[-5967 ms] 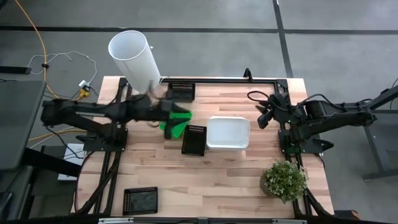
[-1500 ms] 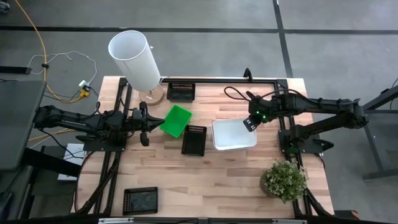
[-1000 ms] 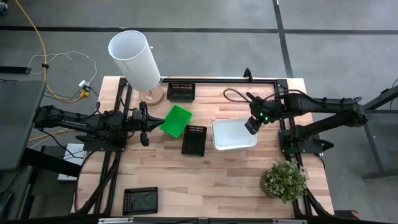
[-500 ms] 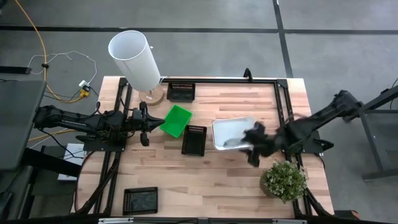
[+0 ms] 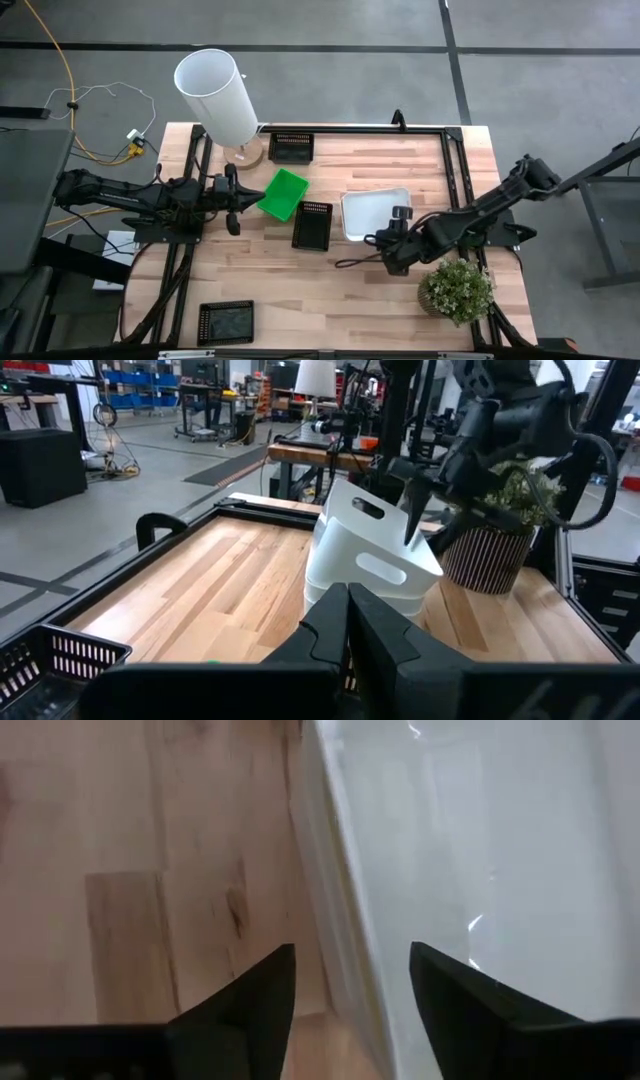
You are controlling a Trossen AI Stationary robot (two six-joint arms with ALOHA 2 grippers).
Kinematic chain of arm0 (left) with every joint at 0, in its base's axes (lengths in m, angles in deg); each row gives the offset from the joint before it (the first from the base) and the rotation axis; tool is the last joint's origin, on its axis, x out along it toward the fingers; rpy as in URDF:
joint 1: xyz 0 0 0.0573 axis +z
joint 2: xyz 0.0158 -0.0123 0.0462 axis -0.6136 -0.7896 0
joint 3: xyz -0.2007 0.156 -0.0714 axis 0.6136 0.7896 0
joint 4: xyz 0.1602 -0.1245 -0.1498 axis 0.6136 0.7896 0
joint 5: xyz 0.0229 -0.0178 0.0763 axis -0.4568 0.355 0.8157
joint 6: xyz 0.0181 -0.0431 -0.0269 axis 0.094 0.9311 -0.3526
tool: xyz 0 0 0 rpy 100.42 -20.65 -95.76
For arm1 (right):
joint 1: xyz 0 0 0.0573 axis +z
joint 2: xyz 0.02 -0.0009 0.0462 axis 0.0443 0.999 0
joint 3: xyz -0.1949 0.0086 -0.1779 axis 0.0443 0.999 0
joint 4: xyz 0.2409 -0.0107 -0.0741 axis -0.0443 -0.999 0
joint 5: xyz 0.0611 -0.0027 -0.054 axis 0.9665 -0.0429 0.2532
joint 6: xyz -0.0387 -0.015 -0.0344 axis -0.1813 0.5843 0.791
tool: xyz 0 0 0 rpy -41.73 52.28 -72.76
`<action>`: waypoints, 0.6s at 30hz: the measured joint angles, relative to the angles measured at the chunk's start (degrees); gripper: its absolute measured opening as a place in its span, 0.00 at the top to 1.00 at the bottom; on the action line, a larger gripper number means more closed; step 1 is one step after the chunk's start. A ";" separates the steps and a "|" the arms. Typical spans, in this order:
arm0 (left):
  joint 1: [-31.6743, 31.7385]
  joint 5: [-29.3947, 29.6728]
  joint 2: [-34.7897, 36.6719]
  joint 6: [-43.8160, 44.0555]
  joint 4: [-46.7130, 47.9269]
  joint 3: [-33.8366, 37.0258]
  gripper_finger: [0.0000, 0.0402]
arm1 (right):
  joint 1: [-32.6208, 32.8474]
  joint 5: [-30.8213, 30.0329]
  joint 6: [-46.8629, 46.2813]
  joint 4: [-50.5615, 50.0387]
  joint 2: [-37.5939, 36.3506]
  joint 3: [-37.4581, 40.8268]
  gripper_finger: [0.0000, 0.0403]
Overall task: Stack baskets by color
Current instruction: Stack the left white bin on the right white bin
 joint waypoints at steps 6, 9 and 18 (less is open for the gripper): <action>0.00 -0.01 -0.73 -0.01 -0.02 0.00 1.00 | -0.02 -1.36 -0.08 -0.01 -0.32 0.00 0.70; 0.00 -0.01 -0.76 -0.01 -0.05 0.00 1.00 | -0.02 -2.31 -0.06 -0.09 -0.72 0.00 0.87; 0.00 -0.01 -0.76 -0.01 -0.04 0.00 1.00 | -0.93 -2.25 2.40 -4.80 -1.01 -6.06 0.99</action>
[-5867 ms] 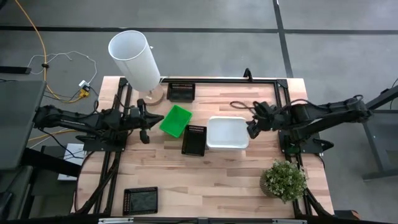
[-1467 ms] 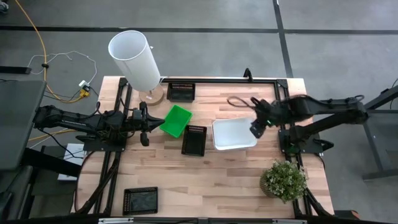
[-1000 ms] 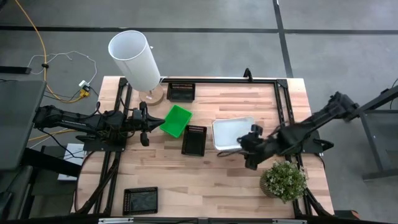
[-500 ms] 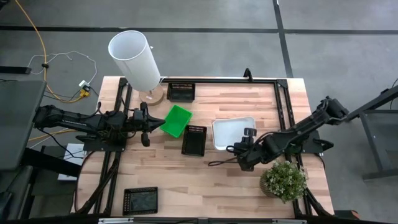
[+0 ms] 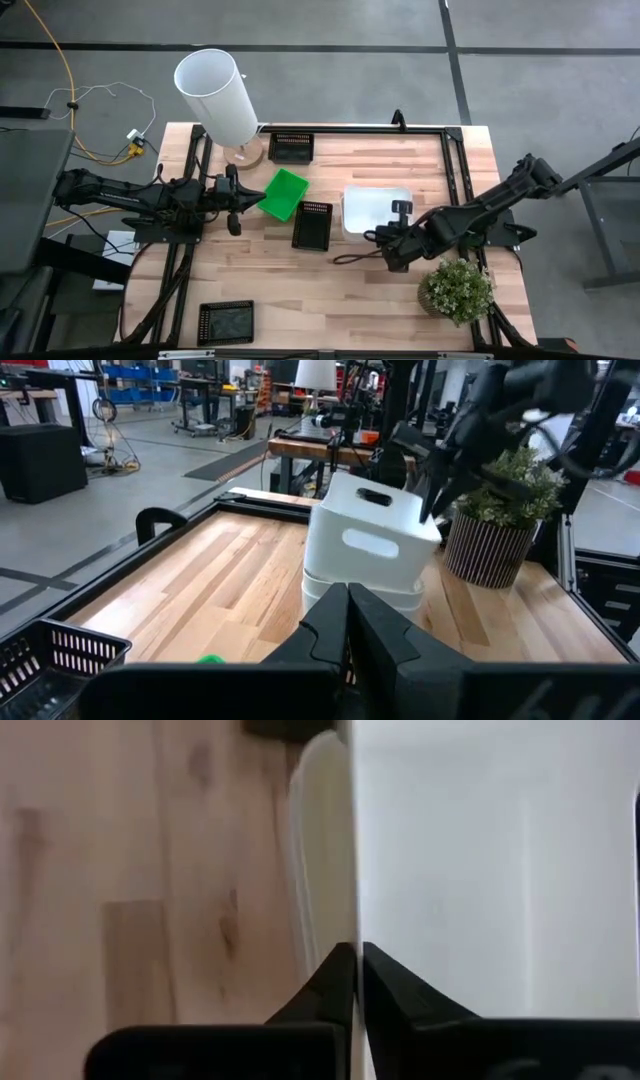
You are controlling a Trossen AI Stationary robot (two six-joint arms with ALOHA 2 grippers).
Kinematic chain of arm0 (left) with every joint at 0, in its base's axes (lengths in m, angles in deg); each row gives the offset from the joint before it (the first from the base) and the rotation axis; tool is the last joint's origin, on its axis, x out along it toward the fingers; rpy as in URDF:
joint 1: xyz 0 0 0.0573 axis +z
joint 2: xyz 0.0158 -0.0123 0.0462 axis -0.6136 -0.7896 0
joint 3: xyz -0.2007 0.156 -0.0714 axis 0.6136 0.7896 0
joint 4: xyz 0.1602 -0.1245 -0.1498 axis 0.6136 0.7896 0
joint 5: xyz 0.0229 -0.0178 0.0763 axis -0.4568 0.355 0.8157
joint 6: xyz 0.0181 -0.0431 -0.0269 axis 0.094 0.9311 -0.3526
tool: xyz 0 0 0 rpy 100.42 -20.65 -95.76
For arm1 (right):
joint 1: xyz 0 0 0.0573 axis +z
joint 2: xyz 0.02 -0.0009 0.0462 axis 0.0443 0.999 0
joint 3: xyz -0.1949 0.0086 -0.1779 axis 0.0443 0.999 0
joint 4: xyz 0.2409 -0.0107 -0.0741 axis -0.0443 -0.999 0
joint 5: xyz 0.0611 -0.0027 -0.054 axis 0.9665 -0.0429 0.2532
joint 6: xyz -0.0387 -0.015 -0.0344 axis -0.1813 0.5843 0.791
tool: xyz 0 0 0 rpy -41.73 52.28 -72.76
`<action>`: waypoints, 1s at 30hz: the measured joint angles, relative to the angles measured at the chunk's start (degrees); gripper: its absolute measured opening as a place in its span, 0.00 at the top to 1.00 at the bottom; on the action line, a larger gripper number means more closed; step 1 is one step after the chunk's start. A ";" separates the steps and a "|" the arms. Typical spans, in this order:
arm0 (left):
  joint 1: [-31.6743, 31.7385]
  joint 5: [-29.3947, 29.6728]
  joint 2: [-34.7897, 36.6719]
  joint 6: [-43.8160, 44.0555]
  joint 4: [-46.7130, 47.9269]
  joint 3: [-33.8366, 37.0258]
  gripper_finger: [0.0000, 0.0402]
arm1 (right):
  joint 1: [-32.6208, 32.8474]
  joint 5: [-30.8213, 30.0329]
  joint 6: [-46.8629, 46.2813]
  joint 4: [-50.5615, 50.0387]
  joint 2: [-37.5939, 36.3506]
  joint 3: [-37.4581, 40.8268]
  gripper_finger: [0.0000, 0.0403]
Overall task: Stack baskets by color
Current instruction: Stack the left white bin on the right white bin, then stack the bottom black bin on the middle black bin
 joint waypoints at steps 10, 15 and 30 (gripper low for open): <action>0.01 0.02 0.00 0.00 0.00 0.00 1.00 | -4.04 8.29 4.27 -1.48 -0.02 -2.51 1.00; 0.00 0.00 0.00 0.00 0.00 0.00 1.00 | -4.30 5.24 4.11 -1.19 -0.02 -2.50 1.00; 0.00 0.00 0.00 0.44 -0.02 0.00 1.00 | -4.67 3.89 -1.21 -2.48 -0.11 -2.44 0.62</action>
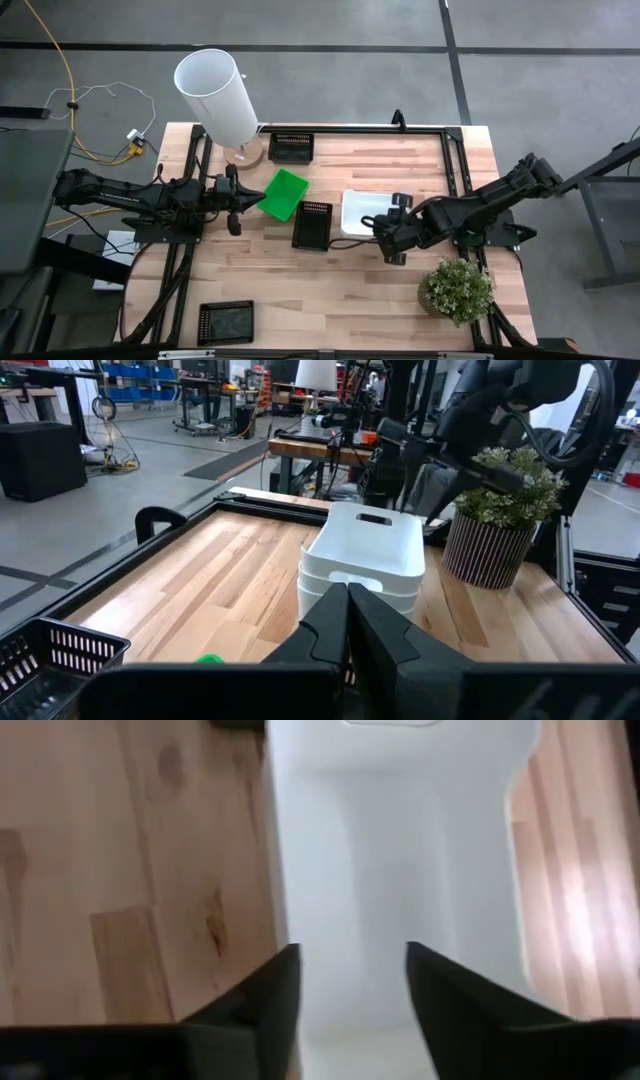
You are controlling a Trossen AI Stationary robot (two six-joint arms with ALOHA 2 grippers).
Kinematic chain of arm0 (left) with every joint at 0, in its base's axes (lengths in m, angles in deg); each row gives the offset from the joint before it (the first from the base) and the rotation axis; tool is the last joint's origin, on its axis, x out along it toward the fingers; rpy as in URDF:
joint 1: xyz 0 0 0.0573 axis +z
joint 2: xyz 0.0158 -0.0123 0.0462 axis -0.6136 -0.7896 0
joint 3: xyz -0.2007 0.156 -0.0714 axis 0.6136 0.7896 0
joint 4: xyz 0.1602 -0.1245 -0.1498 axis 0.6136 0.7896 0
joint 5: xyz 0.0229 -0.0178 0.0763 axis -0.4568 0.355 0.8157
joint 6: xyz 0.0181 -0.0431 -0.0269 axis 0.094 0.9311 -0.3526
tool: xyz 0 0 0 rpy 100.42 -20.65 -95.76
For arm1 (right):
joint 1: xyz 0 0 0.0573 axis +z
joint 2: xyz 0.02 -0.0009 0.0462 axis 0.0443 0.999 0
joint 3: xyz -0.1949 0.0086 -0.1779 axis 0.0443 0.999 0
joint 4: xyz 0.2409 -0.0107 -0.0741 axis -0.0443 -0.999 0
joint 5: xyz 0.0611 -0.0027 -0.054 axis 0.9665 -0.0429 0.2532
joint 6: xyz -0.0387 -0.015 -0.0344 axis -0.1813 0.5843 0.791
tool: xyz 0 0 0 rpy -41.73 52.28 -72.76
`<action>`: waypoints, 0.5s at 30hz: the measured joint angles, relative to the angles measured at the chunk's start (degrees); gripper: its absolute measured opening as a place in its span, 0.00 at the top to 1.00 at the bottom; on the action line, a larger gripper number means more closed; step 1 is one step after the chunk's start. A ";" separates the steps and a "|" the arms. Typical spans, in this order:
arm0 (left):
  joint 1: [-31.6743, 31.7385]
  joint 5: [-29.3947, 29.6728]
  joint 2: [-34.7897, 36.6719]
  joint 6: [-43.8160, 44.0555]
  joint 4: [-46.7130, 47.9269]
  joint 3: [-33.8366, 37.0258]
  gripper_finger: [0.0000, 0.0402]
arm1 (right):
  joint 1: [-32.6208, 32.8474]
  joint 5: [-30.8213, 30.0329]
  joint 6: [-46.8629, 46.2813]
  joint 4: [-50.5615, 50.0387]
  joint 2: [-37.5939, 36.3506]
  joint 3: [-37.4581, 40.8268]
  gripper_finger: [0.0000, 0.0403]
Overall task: Stack baskets by color
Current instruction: Stack the bottom black bin on the middle black bin
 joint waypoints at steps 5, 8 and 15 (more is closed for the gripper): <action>0.00 0.01 0.00 0.00 0.00 0.00 1.00 | 0.18 -1.46 -1.12 -2.30 -2.99 0.02 0.43; 0.00 0.00 0.00 0.00 0.00 0.00 1.00 | 2.06 -5.93 -5.07 -4.93 -6.85 0.02 0.37; 0.00 0.02 0.00 -0.06 -0.01 0.00 1.00 | 12.48 -22.73 -18.91 -10.73 -14.54 0.02 0.36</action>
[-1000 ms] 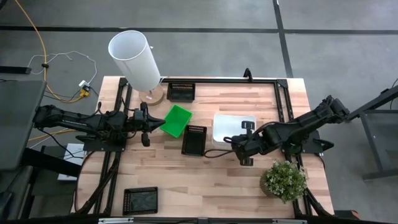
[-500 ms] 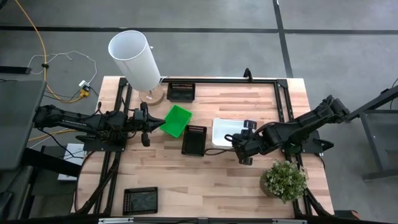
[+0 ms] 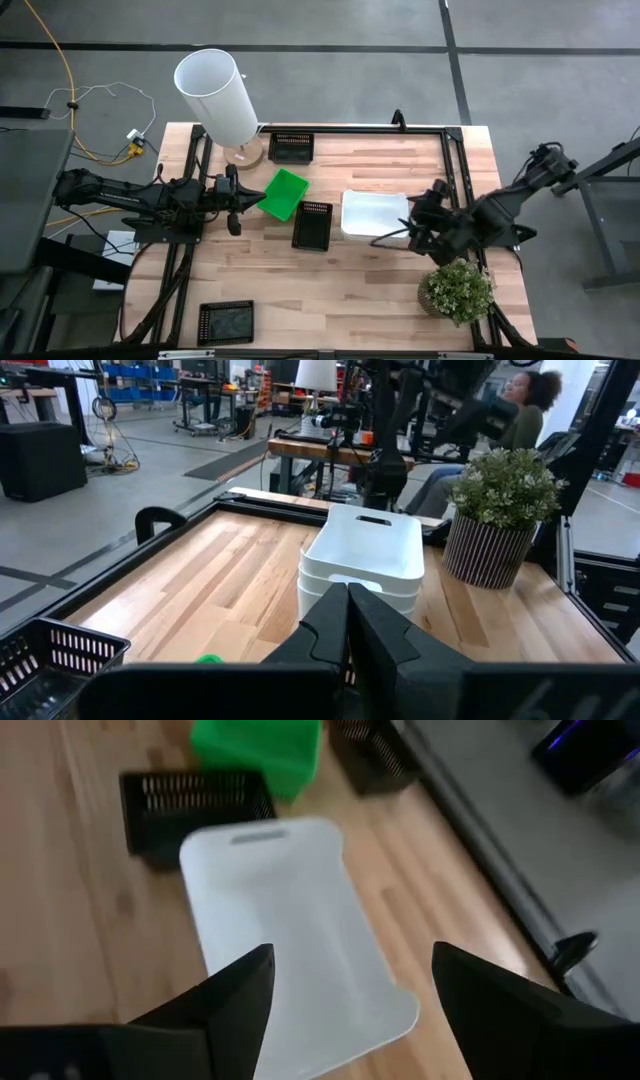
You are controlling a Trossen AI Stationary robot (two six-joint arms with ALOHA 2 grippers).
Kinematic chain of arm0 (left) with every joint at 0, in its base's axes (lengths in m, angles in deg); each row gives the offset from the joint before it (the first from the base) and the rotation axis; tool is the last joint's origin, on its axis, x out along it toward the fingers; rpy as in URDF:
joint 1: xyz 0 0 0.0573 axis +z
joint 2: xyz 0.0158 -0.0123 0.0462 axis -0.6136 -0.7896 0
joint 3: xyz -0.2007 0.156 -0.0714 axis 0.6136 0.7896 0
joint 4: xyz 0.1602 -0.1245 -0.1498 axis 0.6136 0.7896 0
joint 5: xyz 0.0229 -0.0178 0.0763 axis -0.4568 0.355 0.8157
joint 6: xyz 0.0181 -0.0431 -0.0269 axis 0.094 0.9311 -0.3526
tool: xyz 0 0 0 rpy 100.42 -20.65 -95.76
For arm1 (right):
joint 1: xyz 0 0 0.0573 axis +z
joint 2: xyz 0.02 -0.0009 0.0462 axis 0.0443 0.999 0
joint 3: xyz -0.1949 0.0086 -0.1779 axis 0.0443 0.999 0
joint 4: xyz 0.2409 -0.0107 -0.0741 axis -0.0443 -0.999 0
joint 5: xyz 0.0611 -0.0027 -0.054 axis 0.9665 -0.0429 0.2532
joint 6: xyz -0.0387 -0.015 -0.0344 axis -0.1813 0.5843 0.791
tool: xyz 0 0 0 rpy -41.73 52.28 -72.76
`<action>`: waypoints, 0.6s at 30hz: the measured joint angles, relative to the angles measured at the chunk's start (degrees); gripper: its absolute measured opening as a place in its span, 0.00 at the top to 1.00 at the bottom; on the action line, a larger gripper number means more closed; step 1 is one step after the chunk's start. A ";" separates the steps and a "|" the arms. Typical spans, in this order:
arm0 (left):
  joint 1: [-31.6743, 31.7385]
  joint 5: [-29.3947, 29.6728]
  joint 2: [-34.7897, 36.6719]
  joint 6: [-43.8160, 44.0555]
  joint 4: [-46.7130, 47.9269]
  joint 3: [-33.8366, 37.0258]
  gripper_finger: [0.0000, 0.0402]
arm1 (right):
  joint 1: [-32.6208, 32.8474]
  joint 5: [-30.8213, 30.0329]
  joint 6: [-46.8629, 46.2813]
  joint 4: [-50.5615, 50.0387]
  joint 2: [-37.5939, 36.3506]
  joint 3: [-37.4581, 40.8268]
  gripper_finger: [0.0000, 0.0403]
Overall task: Stack baskets by color
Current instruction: Stack the bottom black bin on the middle black bin
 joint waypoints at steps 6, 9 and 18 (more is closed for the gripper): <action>0.01 0.00 0.00 -0.81 0.00 0.00 1.00 | 5.14 -8.80 -6.32 0.36 -0.93 5.39 0.36; 0.00 0.00 0.00 -0.78 -0.02 0.00 1.00 | 5.22 -7.19 -9.83 1.69 -3.19 11.71 0.36; 0.02 -0.66 0.02 -1.17 -0.96 0.00 1.00 | 4.78 -11.04 3.73 31.13 -20.60 30.13 0.36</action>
